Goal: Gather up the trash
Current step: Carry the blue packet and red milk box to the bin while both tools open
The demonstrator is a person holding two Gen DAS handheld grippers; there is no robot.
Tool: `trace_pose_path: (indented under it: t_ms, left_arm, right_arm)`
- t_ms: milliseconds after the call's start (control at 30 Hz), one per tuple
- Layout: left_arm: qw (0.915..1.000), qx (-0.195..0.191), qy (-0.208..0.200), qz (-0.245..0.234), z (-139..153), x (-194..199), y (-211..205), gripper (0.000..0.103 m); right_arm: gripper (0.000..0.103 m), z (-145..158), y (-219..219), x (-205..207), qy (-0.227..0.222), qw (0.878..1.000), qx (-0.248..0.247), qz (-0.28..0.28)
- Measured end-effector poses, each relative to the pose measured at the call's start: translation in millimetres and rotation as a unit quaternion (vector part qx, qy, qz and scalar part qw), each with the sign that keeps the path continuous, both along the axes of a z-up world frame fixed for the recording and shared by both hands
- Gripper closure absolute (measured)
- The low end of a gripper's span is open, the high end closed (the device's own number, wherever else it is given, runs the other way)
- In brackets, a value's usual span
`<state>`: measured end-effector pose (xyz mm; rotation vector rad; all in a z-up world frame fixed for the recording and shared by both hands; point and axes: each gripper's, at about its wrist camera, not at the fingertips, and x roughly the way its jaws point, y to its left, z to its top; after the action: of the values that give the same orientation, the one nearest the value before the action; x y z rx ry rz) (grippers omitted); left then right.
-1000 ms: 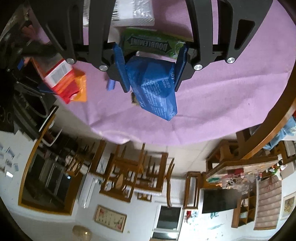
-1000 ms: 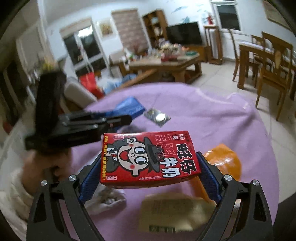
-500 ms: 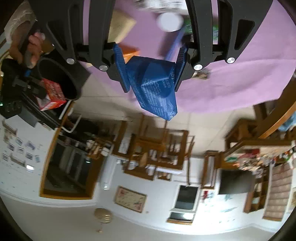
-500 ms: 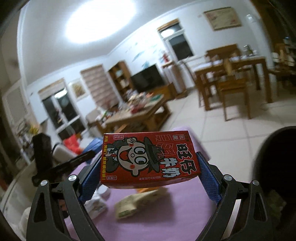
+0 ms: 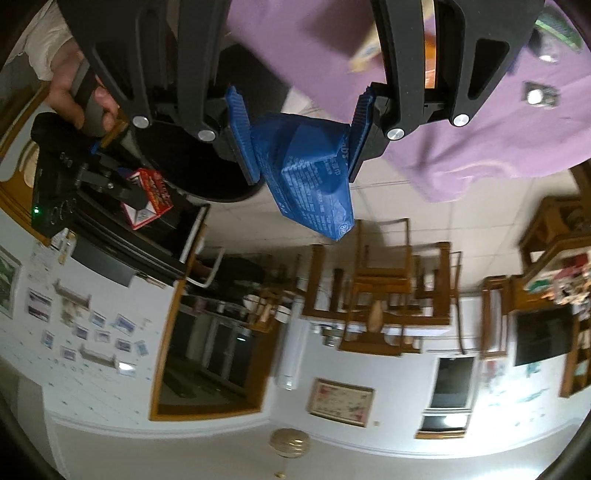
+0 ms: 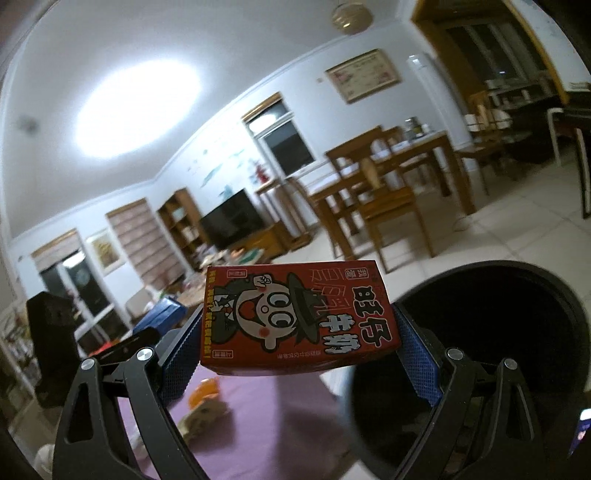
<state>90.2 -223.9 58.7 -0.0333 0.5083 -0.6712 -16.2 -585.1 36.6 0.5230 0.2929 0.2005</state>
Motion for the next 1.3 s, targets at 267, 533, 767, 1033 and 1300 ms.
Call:
trace_pose_path:
  t_ms: [267, 533, 767, 1033, 1300]
  left_arm:
    - [0.998, 0.004, 0.016, -0.06, -22.8, 3.7, -71.2, 0.057]
    - [0.994, 0.021, 0.046, -0.097, -51.2, 4.3, -113.4, 0.057]
    - [0.9918, 0.03, 0.059, -0.109, -62.5, 7.3, -126.8, 0.057]
    - [0.9903, 0.044, 0.06, -0.118, -63.8, 1.6, -143.7, 0.057]
    - [0.989, 0.052, 0.06, -0.125, -63.5, -0.7, -153.6, 0.057]
  right_arm:
    - [0.011, -28.5, -81.1, -21.2, 0.007, 0.996, 0.03, -0.078]
    - [0.011, -55.1, -105.5, -35.2, 0.017, 0.994, 0.031, -0.106]
    - [0.011, -69.6, -106.2, -27.0, 0.026, 0.992, 0.035, -0.115]
    - [0.011, -86.0, -103.2, -21.1, 0.039, 0.991, 0.04, -0.118]
    - [0.011, -95.2, -102.4, -19.2, 0.047, 0.991, 0.043, -0.122]
